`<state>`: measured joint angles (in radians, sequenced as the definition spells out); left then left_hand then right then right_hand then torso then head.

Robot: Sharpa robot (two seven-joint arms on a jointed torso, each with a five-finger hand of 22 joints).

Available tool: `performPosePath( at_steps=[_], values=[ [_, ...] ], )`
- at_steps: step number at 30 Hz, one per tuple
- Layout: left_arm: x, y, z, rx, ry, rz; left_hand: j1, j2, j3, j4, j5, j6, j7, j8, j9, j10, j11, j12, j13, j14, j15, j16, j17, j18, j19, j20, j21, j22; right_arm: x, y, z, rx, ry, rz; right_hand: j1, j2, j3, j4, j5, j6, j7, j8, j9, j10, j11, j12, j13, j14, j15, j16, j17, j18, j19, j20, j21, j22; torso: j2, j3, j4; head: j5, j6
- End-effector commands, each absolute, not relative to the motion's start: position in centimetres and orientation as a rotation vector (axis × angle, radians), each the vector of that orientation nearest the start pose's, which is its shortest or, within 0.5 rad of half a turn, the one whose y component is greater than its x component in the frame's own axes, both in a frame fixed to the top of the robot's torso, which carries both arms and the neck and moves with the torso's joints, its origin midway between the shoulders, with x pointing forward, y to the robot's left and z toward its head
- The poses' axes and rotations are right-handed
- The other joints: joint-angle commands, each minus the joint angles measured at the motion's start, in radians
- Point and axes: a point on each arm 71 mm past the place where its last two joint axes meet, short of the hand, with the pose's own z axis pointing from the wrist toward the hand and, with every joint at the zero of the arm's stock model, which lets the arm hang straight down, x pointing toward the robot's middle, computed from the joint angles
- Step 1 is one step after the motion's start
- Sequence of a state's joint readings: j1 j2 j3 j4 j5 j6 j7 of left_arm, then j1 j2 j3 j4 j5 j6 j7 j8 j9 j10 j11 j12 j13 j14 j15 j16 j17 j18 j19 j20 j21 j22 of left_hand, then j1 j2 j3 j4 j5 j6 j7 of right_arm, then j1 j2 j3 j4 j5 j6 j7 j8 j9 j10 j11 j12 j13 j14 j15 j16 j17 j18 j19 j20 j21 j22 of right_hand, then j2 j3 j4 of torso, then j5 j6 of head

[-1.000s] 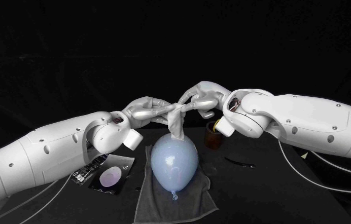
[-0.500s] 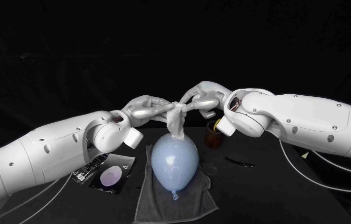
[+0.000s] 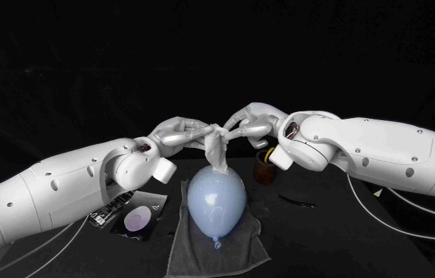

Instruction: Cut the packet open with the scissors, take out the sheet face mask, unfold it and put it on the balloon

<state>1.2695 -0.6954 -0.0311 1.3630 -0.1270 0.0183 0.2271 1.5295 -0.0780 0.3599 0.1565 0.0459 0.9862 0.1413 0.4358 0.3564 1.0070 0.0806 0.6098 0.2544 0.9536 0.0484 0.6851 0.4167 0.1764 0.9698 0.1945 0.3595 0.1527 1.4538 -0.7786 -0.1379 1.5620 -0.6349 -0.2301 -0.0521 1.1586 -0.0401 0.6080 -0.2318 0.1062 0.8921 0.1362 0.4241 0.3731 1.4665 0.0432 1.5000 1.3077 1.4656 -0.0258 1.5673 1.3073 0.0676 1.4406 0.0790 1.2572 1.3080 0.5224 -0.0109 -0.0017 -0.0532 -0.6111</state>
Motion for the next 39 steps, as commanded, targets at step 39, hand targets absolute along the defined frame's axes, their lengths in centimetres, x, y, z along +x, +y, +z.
performPosePath(
  at_steps=[39],
  values=[
    [51.0, 15.4, -15.3, -0.889, 1.749, -1.856, -0.076, 0.061, 0.281, -0.242, 0.002, -0.101, 0.030, -0.070, 0.048, -0.149, 0.029, 0.217, 0.115, -0.125, 0.020, 0.169, 0.084, -0.016, -0.171, -0.015, 0.253, 0.179, 50.6, -15.2, -11.7, 0.554, 1.667, 1.310, -0.010, -0.020, -0.098, 0.044, -0.057, -0.008, 0.015, -0.086, -0.029, 0.057, 0.023, -0.013, 0.203, 0.105, 0.023, 0.003, 0.263, 0.001, -0.008, 0.022, -0.017, 0.166, 0.000, 0.0005, 0.0003, -0.002, -0.001]
  ],
)
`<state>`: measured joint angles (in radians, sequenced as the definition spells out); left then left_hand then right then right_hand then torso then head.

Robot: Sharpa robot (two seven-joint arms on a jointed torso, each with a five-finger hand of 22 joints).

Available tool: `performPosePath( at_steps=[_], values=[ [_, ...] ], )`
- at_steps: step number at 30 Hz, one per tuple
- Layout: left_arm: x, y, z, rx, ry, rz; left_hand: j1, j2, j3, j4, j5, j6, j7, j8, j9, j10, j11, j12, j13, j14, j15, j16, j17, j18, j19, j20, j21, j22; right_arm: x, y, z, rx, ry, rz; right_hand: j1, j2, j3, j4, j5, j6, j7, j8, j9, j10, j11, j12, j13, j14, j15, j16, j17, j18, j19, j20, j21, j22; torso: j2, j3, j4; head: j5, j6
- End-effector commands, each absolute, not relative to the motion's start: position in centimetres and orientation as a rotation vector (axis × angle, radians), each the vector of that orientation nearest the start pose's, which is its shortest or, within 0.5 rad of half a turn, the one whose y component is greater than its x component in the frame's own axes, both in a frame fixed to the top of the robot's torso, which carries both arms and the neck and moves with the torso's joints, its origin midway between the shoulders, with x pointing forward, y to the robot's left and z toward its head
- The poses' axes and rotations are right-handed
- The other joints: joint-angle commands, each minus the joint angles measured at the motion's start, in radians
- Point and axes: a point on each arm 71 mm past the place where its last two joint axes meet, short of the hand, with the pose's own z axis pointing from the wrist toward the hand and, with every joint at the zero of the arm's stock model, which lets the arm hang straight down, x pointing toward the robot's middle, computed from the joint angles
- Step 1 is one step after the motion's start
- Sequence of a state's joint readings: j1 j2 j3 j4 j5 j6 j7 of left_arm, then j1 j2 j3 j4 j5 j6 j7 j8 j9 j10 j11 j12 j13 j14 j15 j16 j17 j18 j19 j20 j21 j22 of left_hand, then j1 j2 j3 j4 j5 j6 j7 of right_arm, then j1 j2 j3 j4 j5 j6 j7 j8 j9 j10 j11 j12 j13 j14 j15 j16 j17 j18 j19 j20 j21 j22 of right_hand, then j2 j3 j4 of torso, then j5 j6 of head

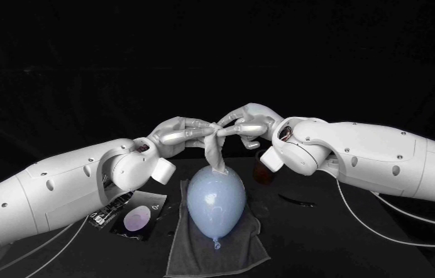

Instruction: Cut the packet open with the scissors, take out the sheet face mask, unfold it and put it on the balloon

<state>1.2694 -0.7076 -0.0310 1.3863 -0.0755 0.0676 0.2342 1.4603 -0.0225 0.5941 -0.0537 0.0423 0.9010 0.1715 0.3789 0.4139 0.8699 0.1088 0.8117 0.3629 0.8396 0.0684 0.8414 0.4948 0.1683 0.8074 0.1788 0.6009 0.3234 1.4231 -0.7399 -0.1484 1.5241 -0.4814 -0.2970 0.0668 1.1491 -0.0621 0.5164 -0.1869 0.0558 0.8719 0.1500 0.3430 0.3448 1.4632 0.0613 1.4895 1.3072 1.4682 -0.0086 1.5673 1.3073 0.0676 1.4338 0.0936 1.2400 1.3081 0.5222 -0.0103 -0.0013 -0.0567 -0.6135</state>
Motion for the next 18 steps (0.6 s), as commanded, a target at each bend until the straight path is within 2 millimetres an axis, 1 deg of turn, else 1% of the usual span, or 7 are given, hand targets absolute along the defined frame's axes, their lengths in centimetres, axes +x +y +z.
performPosePath(
  at_steps=[1, 2, 3, 4, 6, 8, 18],
  values=[
    [51.04, 15.37, -15.31, -0.890, 1.748, -1.857, -0.009, 0.006, 0.051, -0.033, 0.005, -0.017, 0.000, -0.017, -0.012, -0.016, 0.002, 0.021, 0.010, -0.015, 0.001, 0.019, 0.008, -0.008, -0.012, 0.002, 0.016, 0.011, 50.54, -15.17, -11.66, 0.555, 1.666, 1.316, 0.010, 0.013, -0.003, -0.001, -0.006, 0.027, -0.003, -0.001, 0.001, 0.062, 0.002, 0.001, 0.206, 0.103, 0.004, 0.003, 0.263, 0.001, 0.001, 0.007, 0.005, 0.168, 0.000, -0.0002, -0.0001, 0.001, 0.002],
    [51.04, 15.39, -15.31, -0.892, 1.747, -1.858, -0.011, 0.007, 0.061, -0.035, 0.005, -0.020, 0.001, -0.024, -0.019, -0.024, 0.002, 0.032, 0.016, -0.023, 0.002, 0.029, 0.013, -0.007, -0.017, 0.002, 0.024, 0.017, 50.52, -15.15, -11.66, 0.557, 1.665, 1.320, 0.015, 0.017, -0.003, -0.002, -0.007, 0.036, -0.006, 0.000, 0.002, 0.063, -0.001, 0.003, 0.207, 0.103, 0.002, 0.003, 0.263, 0.001, 0.001, 0.006, 0.005, 0.168, 0.000, -0.0002, -0.0001, 0.001, 0.001],
    [51.04, 15.41, -15.31, -0.894, 1.746, -1.858, -0.017, 0.006, 0.070, -0.038, 0.004, -0.021, 0.001, -0.031, -0.025, -0.032, 0.003, 0.045, 0.023, -0.031, 0.003, 0.041, 0.019, -0.007, -0.023, 0.002, 0.032, 0.023, 50.50, -15.13, -11.66, 0.559, 1.664, 1.326, 0.029, 0.032, 0.004, -0.003, -0.007, 0.057, -0.013, 0.008, 0.006, 0.065, -0.006, 0.006, 0.209, 0.103, -0.001, 0.003, 0.263, 0.001, 0.002, 0.004, 0.007, 0.168, 0.000, 0.0002, 0.0000, 0.001, 0.001],
    [51.05, 15.42, -15.31, -0.896, 1.745, -1.859, -0.016, 0.007, 0.073, -0.039, 0.005, -0.022, 0.001, -0.032, -0.026, -0.034, 0.003, 0.047, 0.024, -0.032, 0.003, 0.044, 0.020, -0.005, -0.024, 0.002, 0.034, 0.024, 50.48, -15.12, -11.67, 0.560, 1.665, 1.331, 0.048, 0.050, 0.012, -0.007, -0.007, 0.090, -0.025, 0.023, 0.013, 0.067, -0.016, 0.010, 0.212, 0.103, -0.009, 0.003, 0.263, 0.000, 0.003, 0.000, 0.010, 0.170, 0.000, 0.0002, 0.0000, 0.001, 0.001],
    [51.06, 15.44, -15.30, -0.899, 1.742, -1.860, -0.025, 0.007, 0.092, -0.042, 0.004, -0.022, 0.002, -0.041, -0.034, -0.046, 0.004, 0.067, 0.034, -0.044, 0.003, 0.063, 0.028, -0.004, -0.032, 0.002, 0.047, 0.033, 50.45, -15.11, -11.69, 0.562, 1.667, 1.336, 0.074, 0.066, 0.017, -0.019, -0.007, 0.135, -0.042, 0.053, 0.029, 0.072, -0.030, 0.018, 0.218, 0.103, -0.021, 0.003, 0.263, 0.000, 0.004, -0.010, 0.012, 0.170, 0.000, 0.0002, 0.0000, 0.002, 0.001],
    [51.07, 15.47, -15.29, -0.902, 1.739, -1.861, -0.026, 0.005, 0.096, -0.044, 0.004, -0.021, 0.002, -0.042, -0.036, -0.049, 0.004, 0.072, 0.036, -0.047, 0.003, 0.067, 0.030, -0.004, -0.034, 0.002, 0.050, 0.036, 50.42, -15.17, -11.74, 0.565, 1.671, 1.338, 0.082, 0.075, 0.023, -0.022, -0.007, 0.143, -0.047, 0.066, 0.039, 0.075, -0.036, 0.023, 0.222, 0.103, -0.028, 0.003, 0.263, 0.000, 0.005, -0.018, 0.013, 0.171, 0.000, 0.0002, 0.0000, 0.002, 0.002],
    [51.18, 15.89, -15.32, -0.915, 1.730, -1.854, -0.048, 0.005, 0.155, -0.055, 0.005, -0.023, 0.001, -0.061, -0.057, -0.084, 0.007, 0.132, 0.065, -0.082, 0.007, 0.125, 0.053, 0.003, -0.053, 0.003, 0.090, 0.062, 50.24, -15.79, -11.89, 0.576, 1.691, 1.334, 0.085, 0.078, 0.033, -0.027, -0.007, 0.144, -0.049, 0.074, 0.047, 0.079, -0.039, 0.029, 0.226, 0.103, -0.032, 0.003, 0.263, 0.000, 0.004, -0.023, 0.012, 0.171, 0.000, 0.0005, -0.0009, 0.006, 0.001]
  ],
)
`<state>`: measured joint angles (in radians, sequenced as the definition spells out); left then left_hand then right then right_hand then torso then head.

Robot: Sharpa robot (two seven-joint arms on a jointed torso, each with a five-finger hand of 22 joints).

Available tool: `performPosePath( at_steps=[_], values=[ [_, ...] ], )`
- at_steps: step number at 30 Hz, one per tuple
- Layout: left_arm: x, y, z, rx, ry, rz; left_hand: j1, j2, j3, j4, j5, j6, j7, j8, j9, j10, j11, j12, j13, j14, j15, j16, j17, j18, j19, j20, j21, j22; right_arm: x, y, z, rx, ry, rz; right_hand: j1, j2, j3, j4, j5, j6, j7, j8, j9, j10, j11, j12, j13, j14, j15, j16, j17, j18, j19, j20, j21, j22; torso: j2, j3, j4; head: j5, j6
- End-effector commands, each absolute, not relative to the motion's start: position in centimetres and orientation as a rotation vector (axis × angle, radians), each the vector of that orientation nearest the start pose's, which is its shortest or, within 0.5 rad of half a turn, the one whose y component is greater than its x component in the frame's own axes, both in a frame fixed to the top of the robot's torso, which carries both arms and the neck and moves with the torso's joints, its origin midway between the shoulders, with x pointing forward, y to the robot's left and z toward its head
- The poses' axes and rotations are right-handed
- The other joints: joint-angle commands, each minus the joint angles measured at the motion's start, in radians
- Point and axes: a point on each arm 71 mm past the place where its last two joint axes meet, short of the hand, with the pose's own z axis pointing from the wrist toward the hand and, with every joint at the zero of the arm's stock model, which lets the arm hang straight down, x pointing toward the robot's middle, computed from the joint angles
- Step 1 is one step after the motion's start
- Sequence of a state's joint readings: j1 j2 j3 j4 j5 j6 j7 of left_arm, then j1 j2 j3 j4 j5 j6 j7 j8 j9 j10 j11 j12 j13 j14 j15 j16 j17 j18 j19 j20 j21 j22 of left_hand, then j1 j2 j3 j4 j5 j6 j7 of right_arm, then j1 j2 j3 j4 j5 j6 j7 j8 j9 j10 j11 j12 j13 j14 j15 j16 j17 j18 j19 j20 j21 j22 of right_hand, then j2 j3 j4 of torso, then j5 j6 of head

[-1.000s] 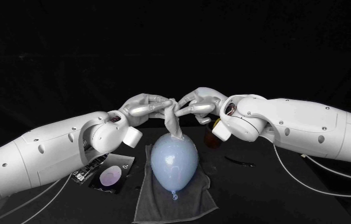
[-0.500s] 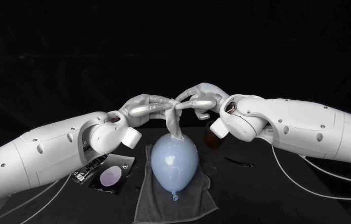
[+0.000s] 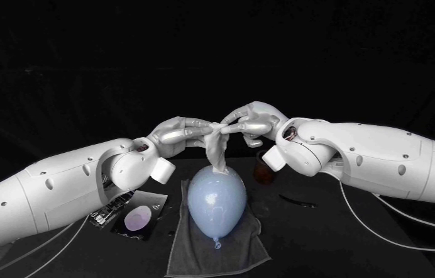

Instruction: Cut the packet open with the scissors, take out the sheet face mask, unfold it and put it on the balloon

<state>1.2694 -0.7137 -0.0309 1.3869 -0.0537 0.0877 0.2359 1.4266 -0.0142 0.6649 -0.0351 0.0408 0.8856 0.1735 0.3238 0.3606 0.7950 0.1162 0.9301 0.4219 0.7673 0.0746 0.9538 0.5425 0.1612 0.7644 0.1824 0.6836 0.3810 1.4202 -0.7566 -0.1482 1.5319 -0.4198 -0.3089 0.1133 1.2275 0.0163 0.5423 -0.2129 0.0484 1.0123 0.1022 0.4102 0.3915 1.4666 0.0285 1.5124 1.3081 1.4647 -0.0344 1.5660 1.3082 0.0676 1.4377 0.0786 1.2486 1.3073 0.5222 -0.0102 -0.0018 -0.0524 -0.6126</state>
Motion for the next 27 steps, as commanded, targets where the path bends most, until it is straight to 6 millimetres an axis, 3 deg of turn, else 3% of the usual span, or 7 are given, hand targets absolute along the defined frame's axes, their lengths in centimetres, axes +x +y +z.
performPosePath(
  at_steps=[1, 12, 17, 20, 21, 23, 27],
  values=[
    [51.19, 15.93, -15.33, -0.916, 1.731, -1.852, -0.014, -0.003, 0.085, -0.074, 0.006, -0.007, -0.001, -0.006, -0.003, -0.010, 0.000, 0.014, 0.006, -0.010, 0.000, 0.012, 0.005, 0.011, -0.010, -0.001, 0.008, 0.005, 50.21, -15.82, -11.87, 0.577, 1.688, 1.333, 0.007, 0.000, 0.009, -0.002, 0.001, 0.004, -0.002, 0.009, 0.002, 0.076, -0.007, 0.007, 0.226, 0.106, -0.006, 0.005, 0.263, -0.001, 0.001, -0.009, 0.005, 0.172, 0.000, 0.0005, -0.0001, 0.001, 0.000],
    [51.01, 15.84, -15.48, -0.899, 1.779, -1.856, -0.047, -0.020, 0.146, -0.081, 0.007, -0.020, 0.006, -0.025, -0.024, -0.035, 0.003, 0.062, 0.025, -0.033, 0.002, 0.058, 0.017, 0.015, -0.022, 0.000, 0.039, 0.025, 50.21, -15.92, -11.76, 0.556, 1.668, 1.297, 0.005, -0.002, 0.012, -0.003, 0.000, 0.005, -0.003, 0.013, 0.006, 0.075, -0.008, 0.005, 0.225, 0.106, -0.007, 0.005, 0.263, 0.000, 0.000, -0.011, 0.003, 0.172, 0.000, 0.0003, 0.0000, 0.001, 0.000],
    [50.86, 15.65, -15.56, -0.871, 1.813, -1.856, -0.091, -0.085, 0.134, -0.094, 0.007, -0.029, 0.014, -0.033, -0.032, -0.044, 0.002, 0.062, 0.020, -0.040, 0.007, 0.055, 0.007, 0.002, -0.038, 0.012, 0.048, 0.032, 50.04, -15.62, -11.74, 0.495, 1.673, 1.252, 0.005, -0.002, 0.016, -0.005, 0.000, 0.005, -0.004, 0.016, 0.009, 0.075, -0.009, 0.006, 0.225, 0.106, -0.008, 0.005, 0.263, -0.001, 0.002, -0.012, 0.006, 0.173, 0.000, 0.0005, 0.0001, 0.000, 0.000],
    [50.79, 15.57, -15.63, -0.853, 1.833, -1.846, -0.220, -0.145, 0.037, -0.020, 0.009, -0.031, 0.019, -0.029, -0.031, -0.028, 0.018, 0.066, 0.015, -0.039, 0.024, 0.066, 0.008, -0.003, -0.052, 0.025, 0.022, 0.015, 49.97, -15.52, -11.70, 0.472, 1.668, 1.229, 0.005, -0.002, 0.020, -0.007, 0.000, 0.005, -0.005, 0.019, 0.012, 0.076, -0.010, 0.007, 0.226, 0.106, -0.009, 0.005, 0.263, -0.001, 0.003, -0.013, 0.008, 0.173, 0.000, 0.0002, 0.0003, 0.000, 0.000],
    [50.76, 15.55, -15.67, -0.846, 1.842, -1.839, -0.275, -0.173, -0.027, 0.026, 0.006, -0.038, 0.009, -0.024, -0.029, -0.026, 0.012, 0.072, 0.013, -0.042, 0.020, 0.078, 0.009, 0.011, -0.043, 0.036, -0.021, -0.017, 49.95, -15.51, -11.67, 0.465, 1.664, 1.221, 0.005, -0.002, 0.021, -0.007, 0.000, 0.005, -0.005, 0.020, 0.013, 0.076, -0.010, 0.007, 0.226, 0.106, -0.010, 0.005, 0.263, -0.001, 0.003, -0.013, 0.009, 0.174, 0.000, 0.0002, 0.0006, 0.000, -0.001],
    [50.75, 15.56, -15.73, -0.840, 1.853, -1.827, -0.308, -0.188, -0.099, 0.086, 0.010, -0.041, 0.001, -0.013, -0.025, -0.030, 0.006, 0.081, 0.010, -0.050, 0.018, 0.093, 0.007, 0.025, -0.003, 0.052, -0.080, -0.066, 49.93, -15.51, -11.64, 0.458, 1.660, 1.211, 0.005, -0.002, 0.023, -0.008, 0.000, 0.005, -0.005, 0.021, 0.014, 0.076, -0.011, 0.007, 0.226, 0.106, -0.010, 0.005, 0.263, -0.002, 0.004, -0.014, 0.010, 0.174, 0.001, -0.0001, 0.0008, 0.000, -0.001],
    [50.82, 15.67, -15.86, -0.840, 1.863, -1.797, -0.372, -0.208, -0.207, 0.207, 0.007, -0.033, 0.002, 0.009, -0.019, -0.032, 0.007, 0.096, 0.008, -0.053, 0.015, 0.109, 0.000, 0.025, 0.056, 0.049, -0.143, -0.120, 49.87, -15.48, -11.61, 0.447, 1.657, 1.203, 0.004, -0.003, 0.024, -0.008, 0.000, 0.005, -0.006, 0.022, 0.015, 0.076, -0.011, 0.007, 0.226, 0.106, -0.010, 0.005, 0.263, -0.002, 0.004, -0.014, 0.010, 0.174, 0.001, -0.0001, 0.0008, 0.001, -0.002]
  ],
)
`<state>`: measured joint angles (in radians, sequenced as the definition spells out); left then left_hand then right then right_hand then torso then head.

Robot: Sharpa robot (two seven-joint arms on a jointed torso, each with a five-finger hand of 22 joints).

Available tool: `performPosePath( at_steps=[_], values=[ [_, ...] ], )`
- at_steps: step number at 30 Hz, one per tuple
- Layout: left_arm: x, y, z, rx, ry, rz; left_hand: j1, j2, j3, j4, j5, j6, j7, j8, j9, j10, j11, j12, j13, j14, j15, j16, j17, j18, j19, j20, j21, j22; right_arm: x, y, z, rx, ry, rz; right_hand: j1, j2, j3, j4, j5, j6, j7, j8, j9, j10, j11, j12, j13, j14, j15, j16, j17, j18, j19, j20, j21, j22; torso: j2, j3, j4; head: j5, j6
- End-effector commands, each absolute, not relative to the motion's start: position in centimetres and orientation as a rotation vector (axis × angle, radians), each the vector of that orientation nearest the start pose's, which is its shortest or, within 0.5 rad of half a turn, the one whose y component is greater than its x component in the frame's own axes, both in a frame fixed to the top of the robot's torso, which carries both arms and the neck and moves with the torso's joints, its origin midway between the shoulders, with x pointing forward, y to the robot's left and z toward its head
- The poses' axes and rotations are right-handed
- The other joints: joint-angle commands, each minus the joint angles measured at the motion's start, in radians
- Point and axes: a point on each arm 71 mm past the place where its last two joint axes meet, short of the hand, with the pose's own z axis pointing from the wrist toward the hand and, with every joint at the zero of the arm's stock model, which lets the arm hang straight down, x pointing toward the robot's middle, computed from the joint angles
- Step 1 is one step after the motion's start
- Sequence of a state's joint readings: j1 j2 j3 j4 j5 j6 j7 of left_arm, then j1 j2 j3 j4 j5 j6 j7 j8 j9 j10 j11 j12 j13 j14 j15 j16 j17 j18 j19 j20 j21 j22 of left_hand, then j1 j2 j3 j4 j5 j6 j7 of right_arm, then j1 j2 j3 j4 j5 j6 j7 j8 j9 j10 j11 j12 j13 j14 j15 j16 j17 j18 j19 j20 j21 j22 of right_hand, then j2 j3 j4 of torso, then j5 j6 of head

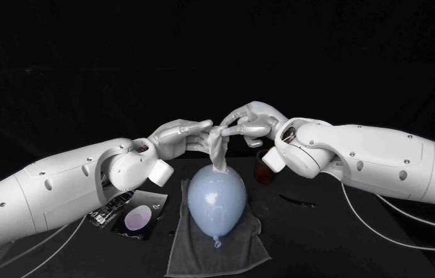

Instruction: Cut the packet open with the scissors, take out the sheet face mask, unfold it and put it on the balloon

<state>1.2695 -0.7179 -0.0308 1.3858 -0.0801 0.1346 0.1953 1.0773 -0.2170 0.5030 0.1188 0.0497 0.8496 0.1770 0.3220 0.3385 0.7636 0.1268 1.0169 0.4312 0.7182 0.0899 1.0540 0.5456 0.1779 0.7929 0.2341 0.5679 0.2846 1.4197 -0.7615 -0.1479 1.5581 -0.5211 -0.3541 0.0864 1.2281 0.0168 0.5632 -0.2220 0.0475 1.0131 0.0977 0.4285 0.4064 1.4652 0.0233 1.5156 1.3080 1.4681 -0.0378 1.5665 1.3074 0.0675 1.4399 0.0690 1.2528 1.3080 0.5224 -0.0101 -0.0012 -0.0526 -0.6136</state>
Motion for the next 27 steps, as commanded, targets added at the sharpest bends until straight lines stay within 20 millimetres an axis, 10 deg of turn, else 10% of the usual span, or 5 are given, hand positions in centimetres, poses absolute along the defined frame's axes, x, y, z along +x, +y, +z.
performPosePath(
  at_steps=[1, 5, 27],
  values=[
    [50.84, 15.71, -15.88, -0.841, 1.863, -1.792, -0.033, -0.006, -0.061, 0.073, -0.001, 0.005, -0.002, 0.015, 0.005, -0.001, -0.004, 0.011, -0.002, -0.004, -0.001, 0.011, -0.005, 0.008, 0.035, -0.004, -0.035, -0.031, 49.85, -15.46, -11.61, 0.446, 1.658, 1.203, 0.004, -0.003, 0.005, 0.000, 0.001, 0.005, -0.001, 0.005, 0.001, 0.078, -0.006, 0.004, 0.226, 0.103, -0.007, 0.004, 0.263, -0.002, 0.002, -0.005, 0.007, 0.174, 0.000, -0.0002, -0.0001, 0.001, -0.002],
    [51.01, 15.90, -16.00, -0.848, 1.864, -1.756, -0.002, 0.006, -0.147, 0.172, -0.002, 0.015, -0.010, 0.048, 0.015, 0.005, -0.011, 0.028, -0.007, 0.003, -0.008, 0.026, -0.018, 0.008, 0.097, -0.014, -0.093, -0.082, 49.67, -15.32, -11.59, 0.432, 1.663, 1.209, 0.004, -0.003, 0.005, 0.000, 0.001, 0.005, -0.001, 0.005, 0.001, 0.078, -0.006, 0.004, 0.226, 0.103, -0.007, 0.004, 0.263, -0.002, 0.002, -0.005, 0.007, 0.174, 0.000, -0.0001, -0.0003, 0.001, -0.003],
    [51.19, 15.65, -16.24, -0.763, 1.888, -1.649, 0.259, 0.027, -0.253, 0.150, -0.001, 0.044, -0.040, 0.128, 0.028, 0.030, -0.035, 0.037, -0.033, 0.028, -0.029, 0.046, -0.054, 0.007, 0.198, -0.031, -0.184, -0.160, 49.29, -14.74, -11.85, 0.384, 1.722, 1.204, 0.002, -0.004, 0.014, -0.003, 0.002, 0.005, -0.003, 0.010, 0.006, 0.079, -0.007, 0.006, 0.227, 0.103, -0.009, 0.004, 0.263, -0.002, 0.003, -0.006, 0.009, 0.175, 0.000, -0.0002, -0.0003, 0.001, -0.008]
  ],
)
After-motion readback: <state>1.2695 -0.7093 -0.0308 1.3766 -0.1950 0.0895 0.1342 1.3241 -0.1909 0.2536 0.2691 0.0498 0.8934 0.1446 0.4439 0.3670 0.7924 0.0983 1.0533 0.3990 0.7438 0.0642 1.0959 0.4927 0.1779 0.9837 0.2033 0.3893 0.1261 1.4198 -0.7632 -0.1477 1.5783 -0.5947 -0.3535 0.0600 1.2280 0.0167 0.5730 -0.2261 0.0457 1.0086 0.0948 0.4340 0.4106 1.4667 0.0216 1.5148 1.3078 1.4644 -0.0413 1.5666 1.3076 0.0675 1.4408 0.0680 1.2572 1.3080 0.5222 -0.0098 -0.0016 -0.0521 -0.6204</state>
